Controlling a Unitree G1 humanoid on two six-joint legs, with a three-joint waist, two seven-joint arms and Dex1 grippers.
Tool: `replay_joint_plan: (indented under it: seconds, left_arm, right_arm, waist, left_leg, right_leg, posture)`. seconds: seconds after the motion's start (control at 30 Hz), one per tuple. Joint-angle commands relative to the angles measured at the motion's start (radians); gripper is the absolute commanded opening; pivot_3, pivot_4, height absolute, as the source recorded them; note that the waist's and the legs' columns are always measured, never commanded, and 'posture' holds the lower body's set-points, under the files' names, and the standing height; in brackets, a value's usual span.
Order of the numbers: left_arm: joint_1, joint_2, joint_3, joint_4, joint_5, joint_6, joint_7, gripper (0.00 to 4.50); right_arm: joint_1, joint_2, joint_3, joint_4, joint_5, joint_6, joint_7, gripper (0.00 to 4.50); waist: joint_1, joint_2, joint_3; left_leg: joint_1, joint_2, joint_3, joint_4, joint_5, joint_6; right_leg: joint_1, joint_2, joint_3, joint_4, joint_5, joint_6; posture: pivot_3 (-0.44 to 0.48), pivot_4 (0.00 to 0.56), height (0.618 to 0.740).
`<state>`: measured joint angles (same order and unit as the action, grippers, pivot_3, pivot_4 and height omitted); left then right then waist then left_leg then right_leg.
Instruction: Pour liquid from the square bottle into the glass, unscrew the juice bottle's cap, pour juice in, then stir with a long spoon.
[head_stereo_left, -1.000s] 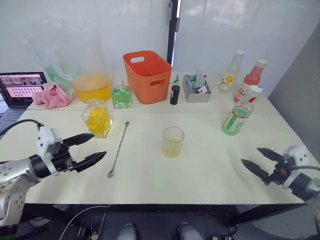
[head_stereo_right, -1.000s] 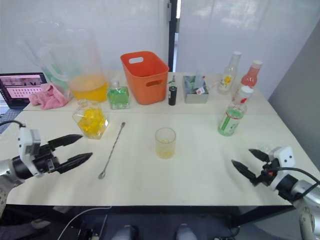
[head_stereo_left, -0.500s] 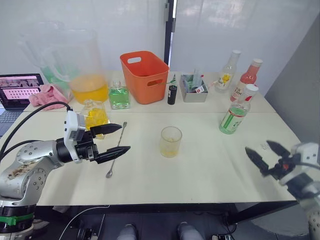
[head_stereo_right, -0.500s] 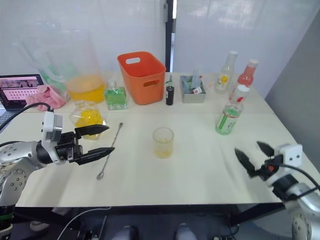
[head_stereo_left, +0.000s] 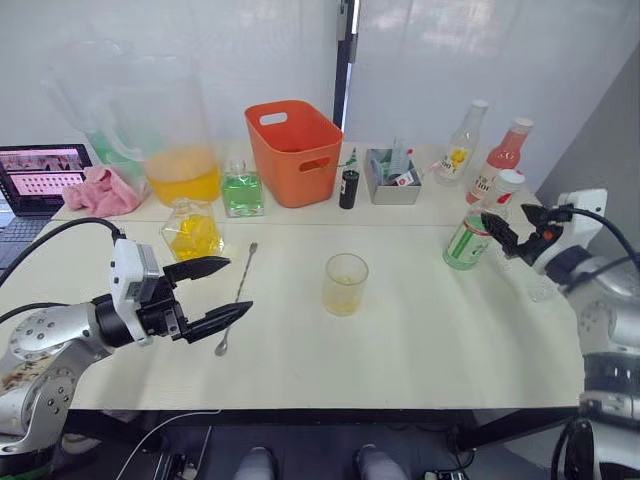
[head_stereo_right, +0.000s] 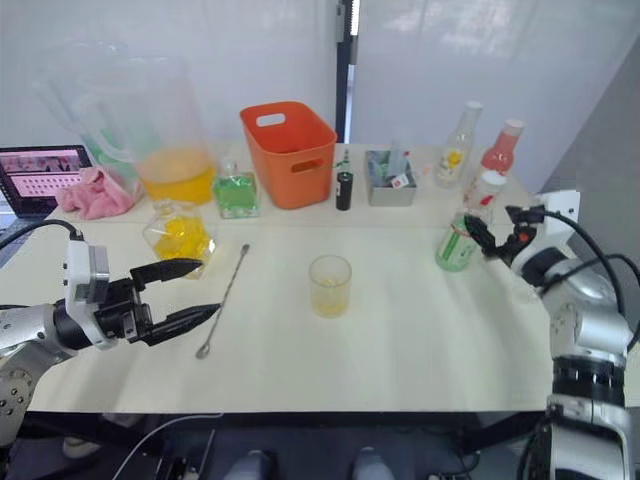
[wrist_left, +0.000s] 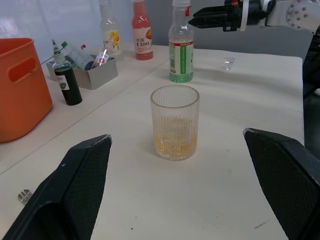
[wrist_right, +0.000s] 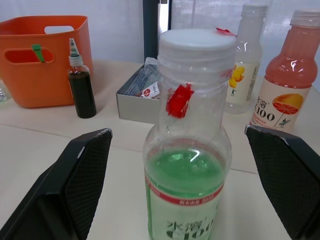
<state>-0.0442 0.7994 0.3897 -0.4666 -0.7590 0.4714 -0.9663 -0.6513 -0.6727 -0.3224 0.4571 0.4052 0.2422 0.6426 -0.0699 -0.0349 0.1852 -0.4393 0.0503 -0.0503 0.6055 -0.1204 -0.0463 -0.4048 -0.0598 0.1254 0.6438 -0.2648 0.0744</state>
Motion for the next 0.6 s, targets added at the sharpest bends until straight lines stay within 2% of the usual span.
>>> replay_joint_plan:
  seconds: [0.03,0.23,0.27,0.33,0.47,0.53,0.6]
  left_arm:
    - [0.024,0.002,0.034,-0.061,-0.026,0.008,0.027,4.48]
    - [0.068,-0.013,0.047,-0.109,-0.034,0.010,0.071,4.48]
    - [0.073,-0.015,0.047,-0.114,-0.034,0.009,0.076,4.50]
    - [0.081,-0.017,0.045,-0.121,-0.035,0.007,0.083,4.50]
    - [0.093,-0.023,0.040,-0.129,-0.034,0.001,0.094,4.50]
    - [0.097,-0.024,0.038,-0.130,-0.034,-0.003,0.094,4.50]
    - [0.096,-0.024,0.034,-0.127,-0.033,-0.007,0.088,4.50]
  right_arm:
    - [-0.078,-0.009,0.003,0.086,-0.024,-0.076,0.032,4.50]
    - [-0.212,0.002,0.035,0.268,-0.070,-0.152,0.049,4.50]
    - [-0.225,0.004,0.034,0.286,-0.071,-0.163,0.054,4.11]
    - [-0.244,0.009,0.030,0.312,-0.071,-0.180,0.067,3.69]
    - [-0.262,0.010,0.033,0.349,-0.083,-0.209,0.073,2.29]
    - [-0.261,0.009,0.034,0.355,-0.089,-0.214,0.073,1.73]
    - [-0.255,0.005,0.033,0.348,-0.090,-0.216,0.074,1.70]
  waist:
    - [-0.001,0.000,0.000]
    - [-0.001,0.000,0.000]
    - [-0.001,0.000,0.000]
    - [-0.001,0.000,0.000]
    - [-0.002,0.000,0.000]
    - [-0.002,0.000,0.000]
    - [-0.002,0.001,0.000]
  left_leg:
    - [0.000,0.000,0.000,0.000,0.000,0.000]
    - [0.000,0.000,0.000,0.000,0.000,0.000]
    - [0.000,0.000,0.000,0.000,0.000,0.000]
    - [0.000,0.000,0.000,0.000,0.000,0.000]
    - [0.000,0.000,0.000,0.000,0.000,0.000]
    - [0.000,0.000,0.000,0.000,0.000,0.000]
    - [0.000,0.000,0.000,0.000,0.000,0.000]
  right_leg:
    - [0.000,0.000,0.000,0.000,0.000,0.000]
    - [0.000,0.000,0.000,0.000,0.000,0.000]
    - [0.000,0.000,0.000,0.000,0.000,0.000]
    - [0.000,0.000,0.000,0.000,0.000,0.000]
    - [0.000,0.000,0.000,0.000,0.000,0.000]
    - [0.000,0.000,0.000,0.000,0.000,0.000]
    - [0.000,0.000,0.000,0.000,0.000,0.000]
  posture:
    - [0.000,0.150,0.740]
    - [0.000,0.150,0.740]
    - [0.000,0.150,0.740]
    - [0.000,0.150,0.740]
    - [0.000,0.150,0.740]
    - [0.000,0.150,0.740]
    - [0.000,0.150,0.740]
